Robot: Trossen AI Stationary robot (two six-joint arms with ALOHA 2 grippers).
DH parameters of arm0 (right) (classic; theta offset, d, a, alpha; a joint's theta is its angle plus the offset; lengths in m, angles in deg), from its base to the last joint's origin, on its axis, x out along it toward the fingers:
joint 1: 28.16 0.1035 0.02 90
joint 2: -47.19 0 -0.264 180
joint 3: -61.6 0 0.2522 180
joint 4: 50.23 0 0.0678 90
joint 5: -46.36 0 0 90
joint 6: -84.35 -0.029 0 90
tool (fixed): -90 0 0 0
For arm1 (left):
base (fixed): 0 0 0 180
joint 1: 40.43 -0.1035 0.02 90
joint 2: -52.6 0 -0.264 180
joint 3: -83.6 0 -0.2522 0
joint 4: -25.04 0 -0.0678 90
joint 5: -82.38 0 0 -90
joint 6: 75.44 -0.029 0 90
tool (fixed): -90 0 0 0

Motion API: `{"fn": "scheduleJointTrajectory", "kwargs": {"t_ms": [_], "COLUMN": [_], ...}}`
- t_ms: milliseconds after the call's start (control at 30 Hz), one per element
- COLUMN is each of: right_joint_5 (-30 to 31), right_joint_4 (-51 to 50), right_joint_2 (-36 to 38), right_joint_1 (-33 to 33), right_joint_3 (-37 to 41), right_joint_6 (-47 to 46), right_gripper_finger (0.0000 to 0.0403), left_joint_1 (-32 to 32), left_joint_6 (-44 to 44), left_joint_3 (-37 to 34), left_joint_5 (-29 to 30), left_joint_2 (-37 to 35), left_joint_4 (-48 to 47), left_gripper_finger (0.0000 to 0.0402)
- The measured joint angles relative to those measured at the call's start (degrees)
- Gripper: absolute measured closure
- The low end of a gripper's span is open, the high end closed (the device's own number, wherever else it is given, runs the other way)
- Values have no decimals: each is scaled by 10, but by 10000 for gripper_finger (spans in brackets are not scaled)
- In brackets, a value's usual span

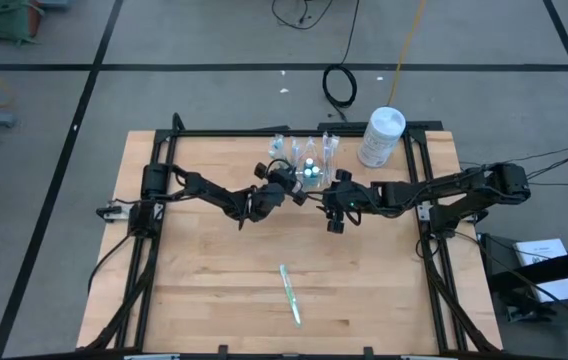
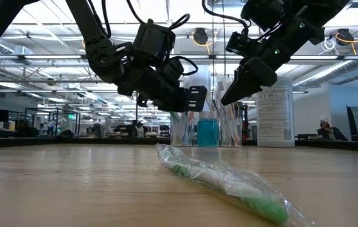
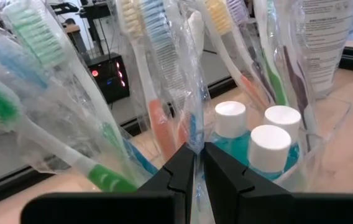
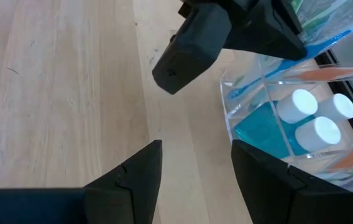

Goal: Pick & Place toothbrushing station
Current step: Put the blue toothbrush into the transparent organizer, then put the green toothbrush into the transparent organizer

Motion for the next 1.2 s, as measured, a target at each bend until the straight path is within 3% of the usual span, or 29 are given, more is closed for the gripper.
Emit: {"fn": "scheduleJointTrajectory", "kwargs": {"t_ms": [200,433,600,967,1200], "right_joint_5": [0,0,0,0,0], "right_joint_4": [0,0,0,0,-4], "right_joint_2": [0,0,0,0,0], "right_joint_1": [0,0,0,0,0], "right_joint_3": [0,0,0,0,0], "right_joint_6": [0,0,0,0,0], "right_gripper_finger": [218,218,218,218,218], "left_joint_1": [0,-3,-3,7,24], "left_joint_6": [23,17,15,-7,33], "left_joint_3": [0,0,0,-1,5], "left_joint_5": [-1,-69,-62,-55,-54], "left_joint_2": [0,0,0,-7,-78], "left_joint_4": [0,-9,-12,-22,-134], "left_gripper_finger": [366,366,362,254,219]}}
